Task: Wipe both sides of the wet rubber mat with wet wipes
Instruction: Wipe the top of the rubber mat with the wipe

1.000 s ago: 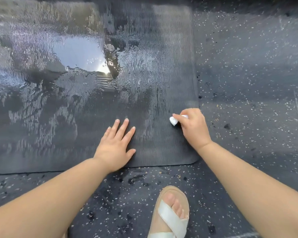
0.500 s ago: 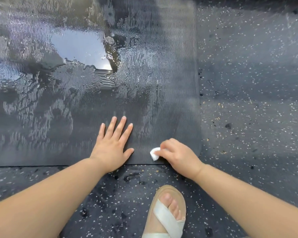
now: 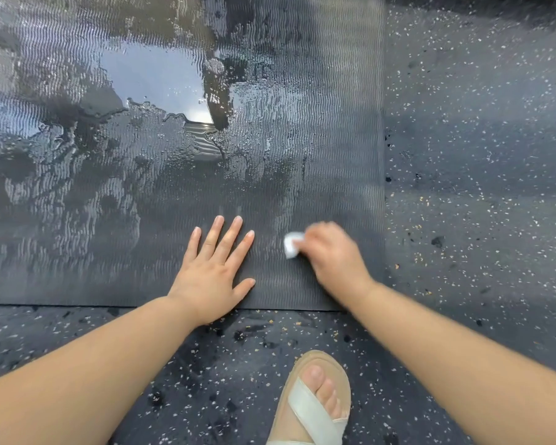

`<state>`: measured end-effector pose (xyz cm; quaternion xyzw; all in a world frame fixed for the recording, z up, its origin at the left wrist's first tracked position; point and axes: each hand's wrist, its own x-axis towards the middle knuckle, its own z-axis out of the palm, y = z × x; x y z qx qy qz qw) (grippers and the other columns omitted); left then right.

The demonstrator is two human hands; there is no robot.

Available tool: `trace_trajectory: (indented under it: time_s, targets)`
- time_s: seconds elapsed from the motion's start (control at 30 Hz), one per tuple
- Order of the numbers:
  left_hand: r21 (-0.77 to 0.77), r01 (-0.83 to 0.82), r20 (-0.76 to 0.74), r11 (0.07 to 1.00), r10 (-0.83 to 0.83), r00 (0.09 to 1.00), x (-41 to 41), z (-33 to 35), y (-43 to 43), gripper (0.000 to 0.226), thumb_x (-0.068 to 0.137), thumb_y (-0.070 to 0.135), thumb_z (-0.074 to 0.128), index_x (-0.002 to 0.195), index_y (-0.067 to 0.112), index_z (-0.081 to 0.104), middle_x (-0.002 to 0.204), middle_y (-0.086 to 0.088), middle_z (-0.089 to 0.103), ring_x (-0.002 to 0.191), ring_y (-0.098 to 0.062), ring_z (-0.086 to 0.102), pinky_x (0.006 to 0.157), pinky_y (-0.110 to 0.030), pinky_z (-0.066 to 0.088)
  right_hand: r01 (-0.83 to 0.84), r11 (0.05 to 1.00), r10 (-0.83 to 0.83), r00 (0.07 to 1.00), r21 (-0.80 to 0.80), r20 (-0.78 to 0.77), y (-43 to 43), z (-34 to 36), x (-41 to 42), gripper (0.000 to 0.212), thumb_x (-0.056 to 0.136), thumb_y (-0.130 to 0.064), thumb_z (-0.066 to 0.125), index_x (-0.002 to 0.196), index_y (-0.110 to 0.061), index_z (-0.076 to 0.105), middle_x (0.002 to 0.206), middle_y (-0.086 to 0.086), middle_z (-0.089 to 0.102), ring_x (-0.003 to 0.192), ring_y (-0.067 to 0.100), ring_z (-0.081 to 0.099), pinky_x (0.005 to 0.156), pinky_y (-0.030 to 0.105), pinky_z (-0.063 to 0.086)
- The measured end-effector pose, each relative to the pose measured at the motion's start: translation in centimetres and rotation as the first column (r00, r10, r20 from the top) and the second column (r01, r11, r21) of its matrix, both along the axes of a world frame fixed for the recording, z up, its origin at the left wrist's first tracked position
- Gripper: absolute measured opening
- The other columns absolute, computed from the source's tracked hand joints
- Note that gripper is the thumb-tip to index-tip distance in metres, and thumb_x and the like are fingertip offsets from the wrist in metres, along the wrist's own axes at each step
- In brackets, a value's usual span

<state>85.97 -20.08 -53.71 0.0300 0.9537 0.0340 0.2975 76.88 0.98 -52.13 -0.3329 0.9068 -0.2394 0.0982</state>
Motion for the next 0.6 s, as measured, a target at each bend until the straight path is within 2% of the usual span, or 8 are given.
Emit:
trace_trajectory:
  time_s: [0.1,0.17,0.2,0.27,0.37,0.47,0.53,0.6]
  targets:
    - [0.008,0.005,-0.012,1.0,-0.005,1.0,0.2,-0.2,-0.1,0.072,0.079,0.065,-0.004,0.122,0.031,-0.051,0.131,0.005,-0.058,0.122,-0.021,-0.053,0.1,-0.044,-0.035,-0.236,0.971,0.239,0.961,-0.036,0.139,2.1,0.6,5.1,0.019,0.09,-0.014,0.052,0.091,-0.012,0.071,0.078,0.006,0.059,0.074,0.021,0.05,0.064,0.03,0.046]
    - [0.013,0.006,-0.021,1.0,-0.006,1.0,0.2,-0.2,-0.1,0.072,0.08,0.065,-0.004,0.123,0.032,-0.05,0.132,0.005,-0.057,0.123,-0.021,-0.052,0.101,-0.044,-0.035,-0.371,0.929,0.369,0.921,-0.009,0.126,1.9,0.3,3.5,0.017,0.088,-0.015,0.055,0.089,-0.011,0.071,0.078,0.007,0.06,0.07,0.024,0.055,0.06,0.03,0.047]
    - [0.015,0.009,-0.022,1.0,-0.008,1.0,0.2,-0.2,-0.1,0.072,0.08,0.065,-0.004,0.124,0.032,-0.05,0.132,0.005,-0.056,0.124,-0.021,-0.052,0.101,-0.044,-0.035,-0.375,0.927,0.373,0.921,0.004,0.111,1.2,0.4,1.7,0.017,0.086,-0.019,0.055,0.086,-0.011,0.071,0.077,0.007,0.06,0.069,0.024,0.055,0.06,0.03,0.046]
    - [0.017,0.009,-0.025,1.0,-0.009,1.0,0.2,-0.1,-0.1,0.072,0.08,0.065,-0.002,0.123,0.032,-0.049,0.132,0.006,-0.056,0.123,-0.021,-0.052,0.101,-0.044,-0.034,-0.251,0.968,0.25,0.967,0.008,0.047,-0.7,0.3,-2.9,0.02,0.082,-0.024,0.057,0.081,-0.012,0.072,0.075,0.009,0.059,0.071,0.025,0.055,0.062,0.031,0.043]
    - [0.015,0.011,-0.027,1.0,-0.011,1.0,0.2,0.0,-0.2,0.072,0.081,0.065,-0.002,0.121,0.033,-0.051,0.13,0.006,-0.058,0.122,-0.021,-0.053,0.101,-0.043,-0.035,-0.011,0.999,0.016,0.994,0.048,-0.111,-3.9,-0.4,-10.5,0.016,0.084,-0.006,0.059,0.089,-0.009,0.074,0.086,0.017,0.06,0.082,0.031,0.055,0.07,0.033,0.046]
    - [0.018,0.007,-0.039,1.0,-0.006,0.999,0.2,0.1,-0.3,0.073,0.083,0.065,0.004,0.123,0.034,-0.049,0.131,0.007,-0.056,0.121,-0.019,-0.053,0.105,-0.043,-0.03,0.249,0.964,-0.24,0.965,0.093,-0.101,-5.4,-1.0,-15.0,0.023,0.092,-0.01,0.049,0.102,-0.009,0.069,0.102,0.013,0.055,0.098,0.025,0.047,0.085,0.03,0.038]
    - [0.027,-0.006,-0.045,1.0,0.007,0.999,0.1,0.3,-0.3,0.074,0.087,0.065,0.011,0.124,0.036,-0.045,0.132,0.009,-0.054,0.121,-0.018,-0.052,0.107,-0.042,-0.027,0.291,0.955,-0.288,0.955,0.053,-0.067,-5.3,-0.9,-13.4,0.021,0.093,-0.012,0.051,0.098,-0.002,0.069,0.096,0.015,0.055,0.093,0.025,0.047,0.083,0.032,0.039]
    - [0.036,-0.029,-0.065,0.999,0.031,0.997,0.1,0.4,-0.1,0.074,0.089,0.064,0.016,0.126,0.037,-0.041,0.133,0.01,-0.052,0.122,-0.017,-0.05,0.107,-0.041,-0.026,0.179,0.984,-0.179,0.983,-0.003,-0.045,-3.7,-0.9,-8.3,0.019,0.09,-0.008,0.051,0.091,-0.002,0.07,0.089,0.016,0.058,0.087,0.026,0.048,0.077,0.037,0.043]
